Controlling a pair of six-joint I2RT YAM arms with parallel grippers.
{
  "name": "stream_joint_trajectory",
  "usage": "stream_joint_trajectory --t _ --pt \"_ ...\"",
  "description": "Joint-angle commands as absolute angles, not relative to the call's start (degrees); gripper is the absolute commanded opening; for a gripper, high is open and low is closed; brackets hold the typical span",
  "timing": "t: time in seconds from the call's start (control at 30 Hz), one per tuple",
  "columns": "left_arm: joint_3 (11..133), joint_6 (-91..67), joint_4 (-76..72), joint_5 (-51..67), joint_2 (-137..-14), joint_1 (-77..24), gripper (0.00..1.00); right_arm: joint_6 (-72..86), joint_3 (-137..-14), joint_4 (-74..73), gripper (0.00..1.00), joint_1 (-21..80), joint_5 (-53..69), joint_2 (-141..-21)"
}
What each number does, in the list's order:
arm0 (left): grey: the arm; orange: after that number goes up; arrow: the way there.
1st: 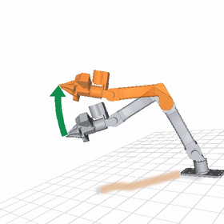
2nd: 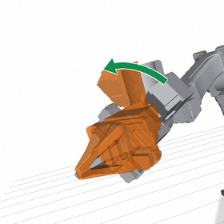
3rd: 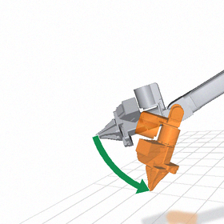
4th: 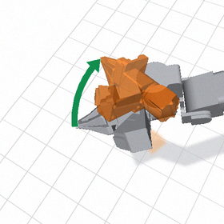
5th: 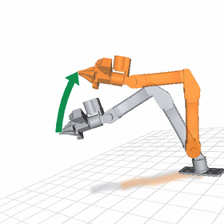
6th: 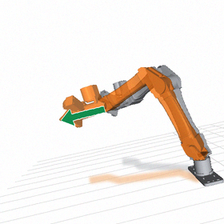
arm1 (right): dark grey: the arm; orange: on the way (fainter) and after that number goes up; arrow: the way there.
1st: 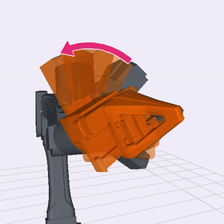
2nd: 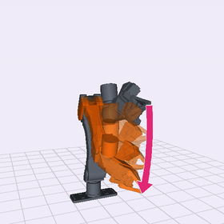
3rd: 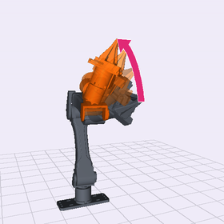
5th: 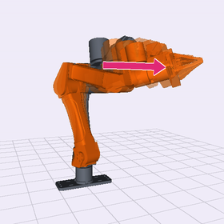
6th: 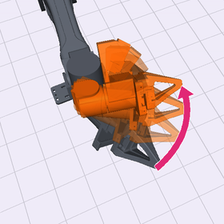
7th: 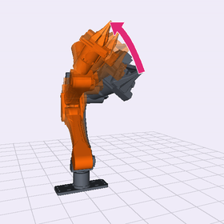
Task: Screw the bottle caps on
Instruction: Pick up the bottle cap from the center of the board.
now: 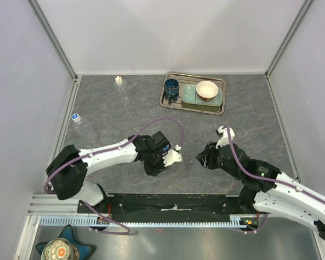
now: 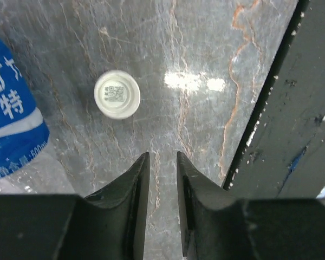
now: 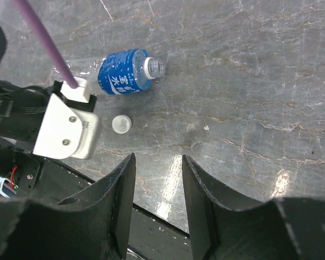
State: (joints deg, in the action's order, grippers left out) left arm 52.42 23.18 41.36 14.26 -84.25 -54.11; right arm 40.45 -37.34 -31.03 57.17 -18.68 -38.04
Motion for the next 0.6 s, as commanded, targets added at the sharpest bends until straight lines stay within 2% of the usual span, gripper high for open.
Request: stream_joint_trajectory --t 0.0,0.1,0.57 --pt "53.9 21.9 35.1 15.7 -86.0 -54.3 0.31 41.5 -39.1 -31.5 0.47 57.3 -20.5 -36.1" --pt "55.5 21.4 34.0 15.6 -87.6 -54.2 0.28 41.8 -38.7 -31.3 0.46 57.3 -20.0 -35.7" --pt "57.7 20.2 28.6 12.6 -94.9 -52.1 0.26 42.6 -35.9 -29.3 0.44 57.3 -18.8 -32.6"
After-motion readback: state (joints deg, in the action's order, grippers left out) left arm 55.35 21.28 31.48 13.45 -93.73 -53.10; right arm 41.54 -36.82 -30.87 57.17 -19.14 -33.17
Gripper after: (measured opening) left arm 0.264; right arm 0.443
